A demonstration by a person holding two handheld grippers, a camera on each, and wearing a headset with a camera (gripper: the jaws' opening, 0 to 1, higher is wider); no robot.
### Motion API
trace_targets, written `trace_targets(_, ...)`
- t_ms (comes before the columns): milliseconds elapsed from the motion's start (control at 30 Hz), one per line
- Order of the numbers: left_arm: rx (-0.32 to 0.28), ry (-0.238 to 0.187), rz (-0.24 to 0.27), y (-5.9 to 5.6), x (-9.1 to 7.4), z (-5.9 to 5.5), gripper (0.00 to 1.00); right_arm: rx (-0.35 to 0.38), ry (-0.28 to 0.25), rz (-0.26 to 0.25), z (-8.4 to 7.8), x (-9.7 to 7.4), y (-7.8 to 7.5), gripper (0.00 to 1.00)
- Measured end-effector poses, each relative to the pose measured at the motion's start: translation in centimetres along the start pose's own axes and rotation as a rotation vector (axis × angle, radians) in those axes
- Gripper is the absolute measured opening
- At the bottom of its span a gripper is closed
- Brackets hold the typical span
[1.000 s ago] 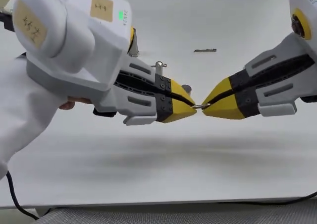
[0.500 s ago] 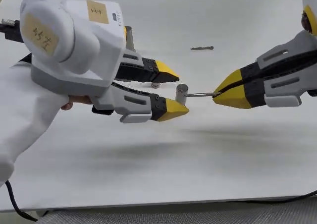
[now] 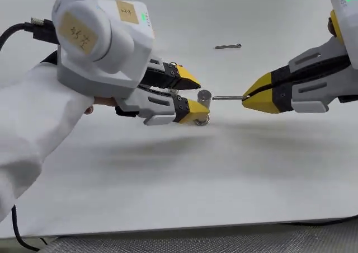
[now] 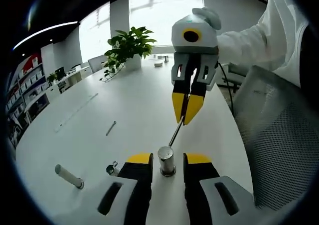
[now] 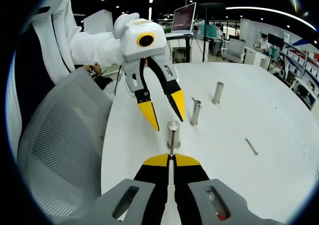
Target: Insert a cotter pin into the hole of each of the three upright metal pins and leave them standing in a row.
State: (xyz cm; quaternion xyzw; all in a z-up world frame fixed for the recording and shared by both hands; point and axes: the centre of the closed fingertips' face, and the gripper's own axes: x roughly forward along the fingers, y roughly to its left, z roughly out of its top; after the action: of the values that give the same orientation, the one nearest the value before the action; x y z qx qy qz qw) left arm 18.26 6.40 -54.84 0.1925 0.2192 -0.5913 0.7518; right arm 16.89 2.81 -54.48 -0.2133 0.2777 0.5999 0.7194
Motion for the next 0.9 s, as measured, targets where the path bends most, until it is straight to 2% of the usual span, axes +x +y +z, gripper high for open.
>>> trace_targets(133, 0.004, 0.004, -0.006, 0.0, 0.0, -0.2, 0.10, 0.001, -0.003, 0.011, 0.0, 0.3, 0.0, 0.00)
trace_targets(567, -0.009, 0.007, -0.017, 0.1, -0.3, -0.4, 0.10, -0.009, 0.020, 0.023, -0.5, 1.6, -0.4, 0.00)
trace_targets(700, -0.010, 0.008, -0.021, 0.1, -0.3, -0.4, 0.10, -0.016, 0.020, 0.035, 0.0, 2.4, 0.0, 0.00)
trace_targets(900, -0.007, 0.013, -0.024, 0.1, -0.2, -0.4, 0.10, -0.084, 0.025, 0.065, 0.9, 3.5, 0.2, 0.00)
